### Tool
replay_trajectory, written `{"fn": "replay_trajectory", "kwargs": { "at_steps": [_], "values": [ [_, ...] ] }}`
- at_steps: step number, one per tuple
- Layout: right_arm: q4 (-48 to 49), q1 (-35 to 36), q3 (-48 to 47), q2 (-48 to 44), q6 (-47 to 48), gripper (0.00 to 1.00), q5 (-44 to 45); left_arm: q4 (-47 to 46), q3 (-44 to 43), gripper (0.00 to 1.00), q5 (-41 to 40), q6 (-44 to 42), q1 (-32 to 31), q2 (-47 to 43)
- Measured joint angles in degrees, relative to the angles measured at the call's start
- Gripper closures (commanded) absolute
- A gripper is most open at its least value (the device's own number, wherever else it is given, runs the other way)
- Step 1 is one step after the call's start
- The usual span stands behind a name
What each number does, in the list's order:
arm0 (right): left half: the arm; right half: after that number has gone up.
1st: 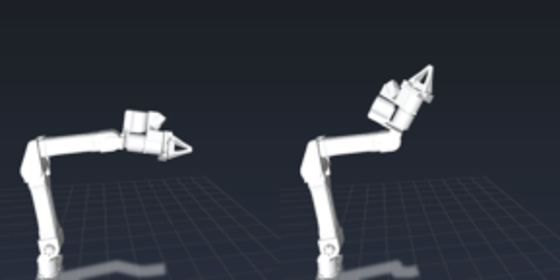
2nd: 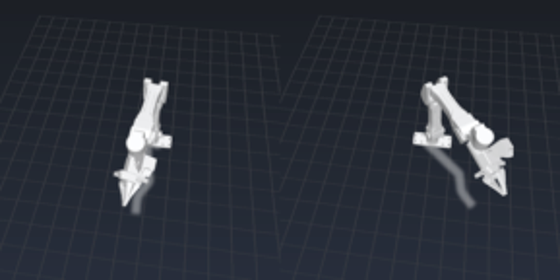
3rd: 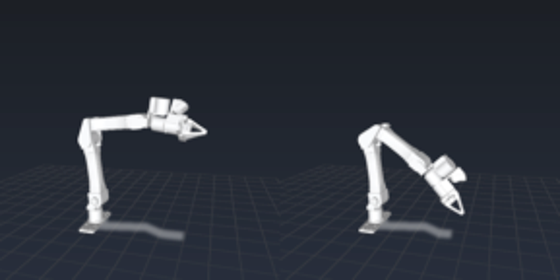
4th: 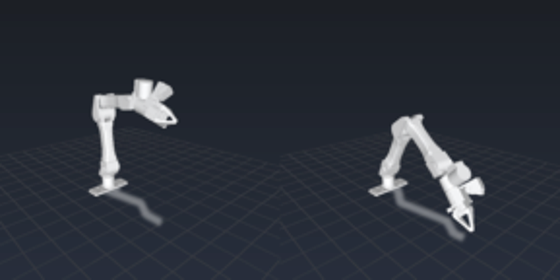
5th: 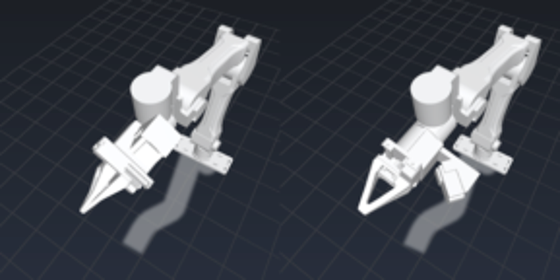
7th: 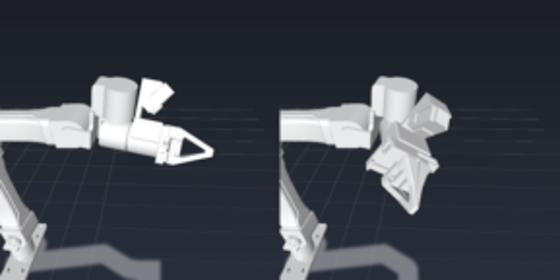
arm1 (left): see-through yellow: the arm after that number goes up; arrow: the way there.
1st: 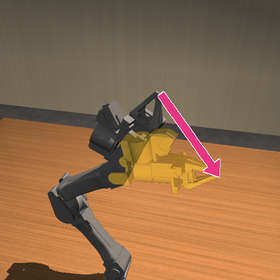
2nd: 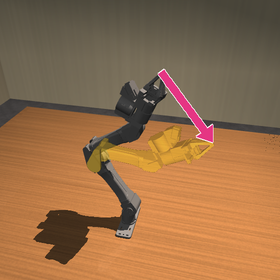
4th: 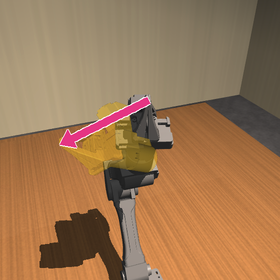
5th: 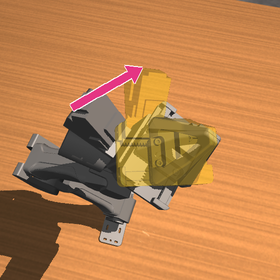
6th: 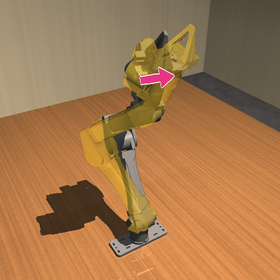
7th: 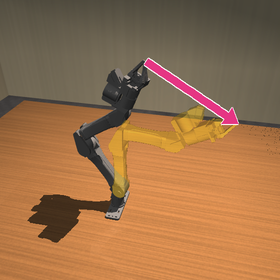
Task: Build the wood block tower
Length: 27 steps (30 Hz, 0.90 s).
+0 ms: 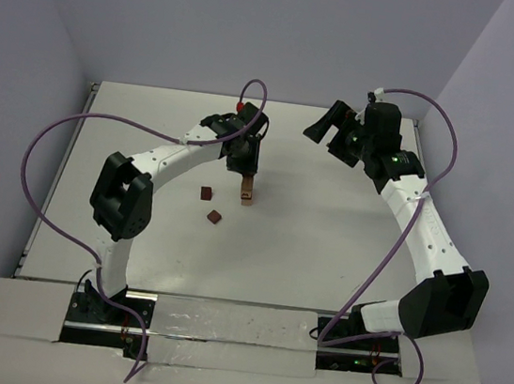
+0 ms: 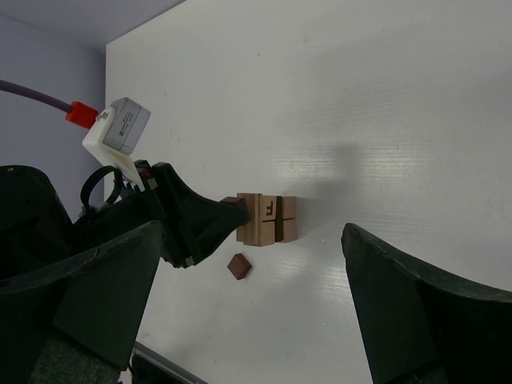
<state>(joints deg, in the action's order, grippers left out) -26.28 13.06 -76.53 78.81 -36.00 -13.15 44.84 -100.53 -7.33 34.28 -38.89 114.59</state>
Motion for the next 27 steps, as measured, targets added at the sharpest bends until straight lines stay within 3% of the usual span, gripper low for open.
{"fn": "replay_trajectory", "kwargs": {
  "at_steps": [18, 27],
  "values": [
    [0.0, 0.0, 0.0, 0.3, -0.4, 0.0, -0.3, 0.0, -0.6, 0.58, -0.3, 0.0, 0.0, 0.6],
    [0.0, 0.0, 0.0, 0.3, -0.4, 0.0, -0.5, 0.0, -0.7, 0.52, -0.7, 0.0, 0.0, 0.7]
  ]
}}
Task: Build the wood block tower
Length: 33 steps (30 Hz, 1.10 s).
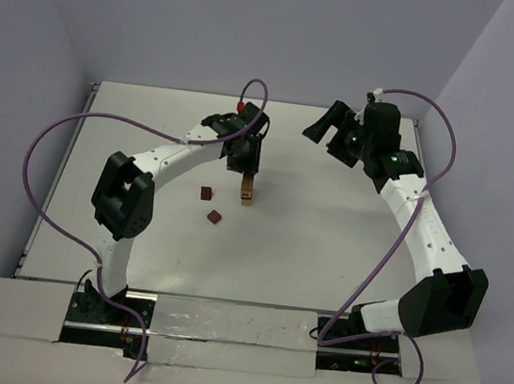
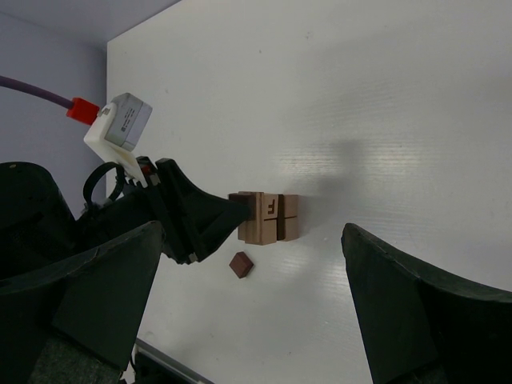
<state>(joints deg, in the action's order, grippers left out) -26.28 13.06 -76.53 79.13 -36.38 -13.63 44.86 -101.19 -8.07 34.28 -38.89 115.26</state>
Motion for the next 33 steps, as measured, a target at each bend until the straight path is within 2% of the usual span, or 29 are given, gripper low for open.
{"fn": "replay_trajectory", "kwargs": {
  "at_steps": [6, 13, 14, 21, 27, 31, 33],
  "values": [
    [0.0, 0.0, 0.0, 0.0, 0.0, 0.0, 0.0, 0.0, 0.0, 0.46, -0.6, 0.0, 0.0, 0.0],
    [0.0, 0.0, 0.0, 0.0, 0.0, 0.0, -0.1, 0.0, 0.0, 0.03, -0.6, -0.3, 0.0, 0.0],
    [0.0, 0.0, 0.0, 0.0, 0.0, 0.0, -0.2, 0.0, 0.0, 0.01, -0.3, -0.4, 0.0, 0.0],
    [0.0, 0.0, 0.0, 0.0, 0.8, 0.0, -0.9, 0.0, -0.3, 0.01, 4.2, -3.5, 0.0, -2.9],
    [-0.6, 0.4, 0.2, -1.3, 7.5, 0.03, -1.9, -1.8, 0.9, 0.01, 11.6, -8.8, 0.7, -15.7],
    [-1.8, 2.4, 1.3, -4.4, 14.1, 0.12, -1.9, -4.5, 5.8, 0.01, 16.3, -10.2, 6.0, -28.6],
    [-2.3, 6.1, 2.6, -6.6, 17.7, 0.2, -0.9, -6.6, 9.1, 0.01, 19.2, -10.4, 12.8, -33.7]
  ]
}}
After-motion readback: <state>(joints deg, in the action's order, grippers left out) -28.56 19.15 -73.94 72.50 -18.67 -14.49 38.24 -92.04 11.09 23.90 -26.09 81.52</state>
